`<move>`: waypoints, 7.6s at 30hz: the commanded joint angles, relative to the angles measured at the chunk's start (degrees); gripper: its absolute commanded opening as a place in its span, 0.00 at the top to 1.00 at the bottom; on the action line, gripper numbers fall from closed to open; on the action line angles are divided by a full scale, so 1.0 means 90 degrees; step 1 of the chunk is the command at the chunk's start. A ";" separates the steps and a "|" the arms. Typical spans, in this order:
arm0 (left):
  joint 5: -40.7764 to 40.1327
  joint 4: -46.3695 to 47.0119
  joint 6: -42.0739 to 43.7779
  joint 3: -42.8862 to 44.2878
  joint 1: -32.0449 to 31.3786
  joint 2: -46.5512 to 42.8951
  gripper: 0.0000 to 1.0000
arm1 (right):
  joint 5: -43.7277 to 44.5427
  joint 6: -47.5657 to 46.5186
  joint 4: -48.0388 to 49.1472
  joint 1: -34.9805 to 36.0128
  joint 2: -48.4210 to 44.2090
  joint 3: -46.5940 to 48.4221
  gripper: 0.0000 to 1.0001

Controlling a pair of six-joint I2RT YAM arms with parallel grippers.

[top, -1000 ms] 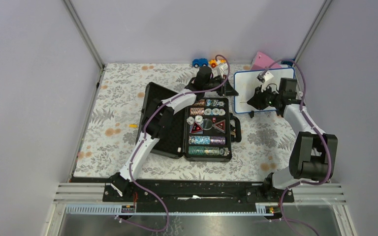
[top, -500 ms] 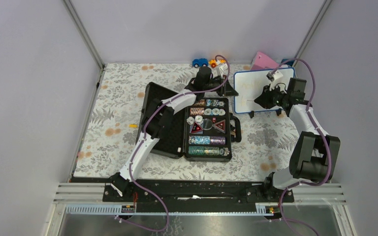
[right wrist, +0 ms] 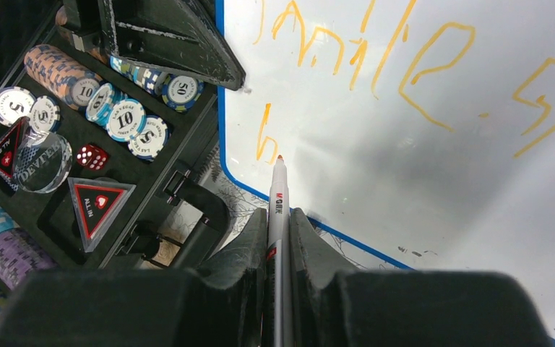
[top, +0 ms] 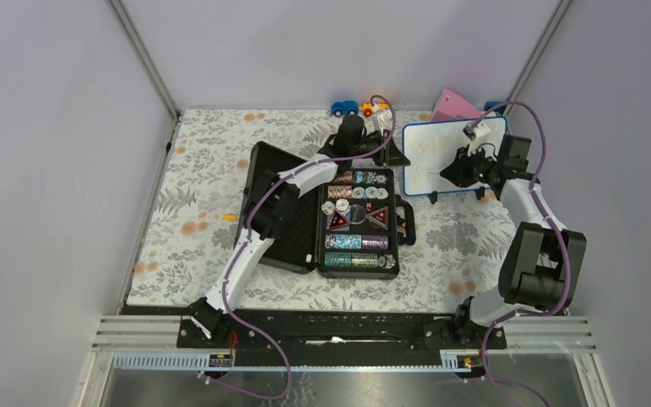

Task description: Write a sentence on the whiteboard

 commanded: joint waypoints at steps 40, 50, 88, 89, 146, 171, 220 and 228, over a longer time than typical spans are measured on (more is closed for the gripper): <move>-0.0033 0.0065 -0.0038 -0.0014 0.0120 -0.0329 1.00 | 0.0649 -0.0092 0.0388 0.0413 0.0582 0.0502 1.00; -0.0035 0.0045 -0.0017 -0.0012 0.0120 -0.0354 1.00 | 0.0743 -0.0260 0.0332 0.0408 0.0452 0.0242 1.00; -0.0045 0.0054 -0.0025 -0.0030 0.0122 -0.0376 1.00 | 0.0575 -0.0168 0.0275 0.0408 0.0416 0.0268 1.00; -0.0035 0.0055 -0.0017 -0.0033 0.0120 -0.0369 1.00 | 0.0564 -0.0145 0.0307 0.0404 0.0429 0.0277 1.00; -0.0057 0.0035 -0.0029 -0.0038 0.0139 -0.0412 1.00 | -0.0130 0.0098 0.0146 0.0150 0.0138 0.0436 1.00; -0.0021 -0.0090 0.0069 -0.0075 0.0136 -0.0454 1.00 | 0.0255 -0.0079 -0.0014 -0.0002 0.0218 0.0641 1.00; 0.0035 -0.0043 0.0025 -0.0036 0.0144 -0.0385 1.00 | -0.0097 -0.0028 0.0020 -0.0029 0.0478 0.0574 1.00; 0.0024 -0.0033 0.0023 -0.0031 0.0145 -0.0382 1.00 | -0.0097 -0.0117 -0.0059 0.0003 0.0427 0.0407 1.00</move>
